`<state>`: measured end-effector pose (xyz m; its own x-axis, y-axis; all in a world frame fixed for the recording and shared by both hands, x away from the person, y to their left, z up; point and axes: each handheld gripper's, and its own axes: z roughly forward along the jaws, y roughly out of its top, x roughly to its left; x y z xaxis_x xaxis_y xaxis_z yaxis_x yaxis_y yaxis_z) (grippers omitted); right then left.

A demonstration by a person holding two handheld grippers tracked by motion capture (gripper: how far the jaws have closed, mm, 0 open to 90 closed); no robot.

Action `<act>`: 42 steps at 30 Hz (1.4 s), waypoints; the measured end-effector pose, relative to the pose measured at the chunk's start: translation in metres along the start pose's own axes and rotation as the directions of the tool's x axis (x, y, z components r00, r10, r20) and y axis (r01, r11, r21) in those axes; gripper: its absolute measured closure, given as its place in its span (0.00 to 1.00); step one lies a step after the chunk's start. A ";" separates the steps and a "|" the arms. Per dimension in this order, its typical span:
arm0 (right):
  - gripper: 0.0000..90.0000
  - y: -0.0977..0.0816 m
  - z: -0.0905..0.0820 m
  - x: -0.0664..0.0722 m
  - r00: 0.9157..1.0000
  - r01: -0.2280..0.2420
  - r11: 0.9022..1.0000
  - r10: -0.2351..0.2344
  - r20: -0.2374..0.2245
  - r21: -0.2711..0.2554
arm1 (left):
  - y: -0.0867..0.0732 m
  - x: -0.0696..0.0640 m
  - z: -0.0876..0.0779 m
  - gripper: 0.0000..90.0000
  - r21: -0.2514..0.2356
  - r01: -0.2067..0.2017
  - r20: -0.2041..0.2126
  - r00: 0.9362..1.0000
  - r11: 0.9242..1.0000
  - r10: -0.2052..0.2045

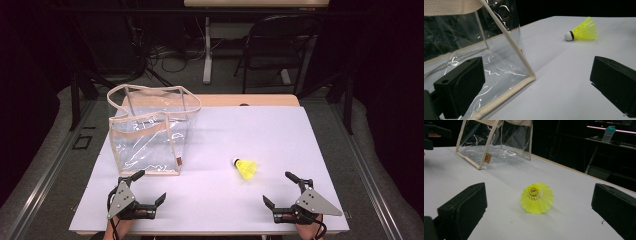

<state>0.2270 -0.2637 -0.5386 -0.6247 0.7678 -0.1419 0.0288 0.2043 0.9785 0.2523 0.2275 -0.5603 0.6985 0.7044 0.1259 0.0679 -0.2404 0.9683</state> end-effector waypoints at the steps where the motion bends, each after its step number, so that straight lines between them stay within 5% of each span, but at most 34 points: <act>1: 0.00 0.000 0.000 0.000 1.000 -0.003 1.000 0.003 0.000 -0.001 | 0.000 0.000 0.000 0.00 0.003 0.000 0.003 1.000 1.000 0.000; 18: 0.00 0.000 0.010 -0.006 1.000 -0.011 0.998 0.012 -0.015 0.054 | -0.001 0.000 0.006 0.00 0.030 -0.003 0.036 0.999 1.000 0.002; 25: 0.00 0.002 0.022 -0.008 0.999 -0.007 0.992 0.011 -0.033 0.124 | -0.001 0.000 0.008 0.00 0.038 -0.007 0.046 0.999 0.999 0.005; 42: 0.00 0.005 0.047 -0.027 0.995 -0.043 0.979 0.060 -0.080 0.200 | -0.001 0.000 0.009 0.00 0.046 -0.011 0.048 0.999 0.999 0.009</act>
<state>0.2811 -0.2547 -0.5366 -0.6821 0.7279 -0.0705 0.2112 0.2883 0.9340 0.2589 0.2219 -0.5633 0.7326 0.6694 0.1237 0.0934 -0.2788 0.9558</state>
